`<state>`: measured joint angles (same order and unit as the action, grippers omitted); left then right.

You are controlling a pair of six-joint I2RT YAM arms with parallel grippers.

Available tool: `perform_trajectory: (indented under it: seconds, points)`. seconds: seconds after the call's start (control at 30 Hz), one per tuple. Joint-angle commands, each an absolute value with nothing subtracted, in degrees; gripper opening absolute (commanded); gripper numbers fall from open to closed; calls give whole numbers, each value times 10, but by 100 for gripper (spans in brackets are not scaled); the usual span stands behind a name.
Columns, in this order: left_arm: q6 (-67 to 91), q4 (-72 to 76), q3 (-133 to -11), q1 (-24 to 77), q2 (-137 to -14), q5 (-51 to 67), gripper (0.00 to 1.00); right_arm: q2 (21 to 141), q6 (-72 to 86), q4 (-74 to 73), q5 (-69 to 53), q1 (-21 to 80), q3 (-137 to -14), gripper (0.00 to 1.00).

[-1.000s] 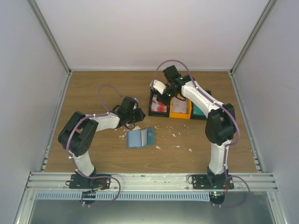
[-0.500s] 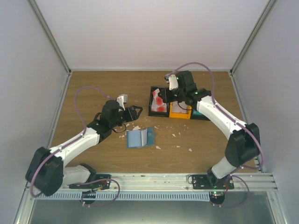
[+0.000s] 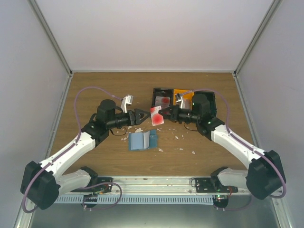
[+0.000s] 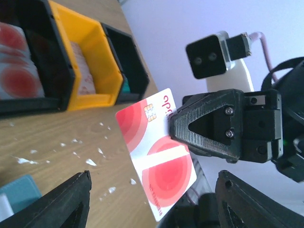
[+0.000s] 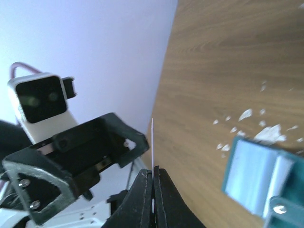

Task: Put the credit cards into the card holder
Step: Pick up the credit card from the storage box.

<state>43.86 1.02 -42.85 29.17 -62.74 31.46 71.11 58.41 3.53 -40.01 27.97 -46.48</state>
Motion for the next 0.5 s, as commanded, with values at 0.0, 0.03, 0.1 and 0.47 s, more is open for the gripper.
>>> perform_trajectory:
  seconds: [0.0,0.03,0.1,0.47]
  points:
    - [496,64,-425,290,-633,406,71,692,673,118,-463,303,-446,1]
    - [503,72,-423,290,-635,414,69,693,677,124,-467,308,-442,1]
    - [511,76,-420,291,-639,424,63,696,688,143,-476,319,-432,0]
    - [513,75,-394,290,-621,401,10,696,709,202,-483,334,-394,0]
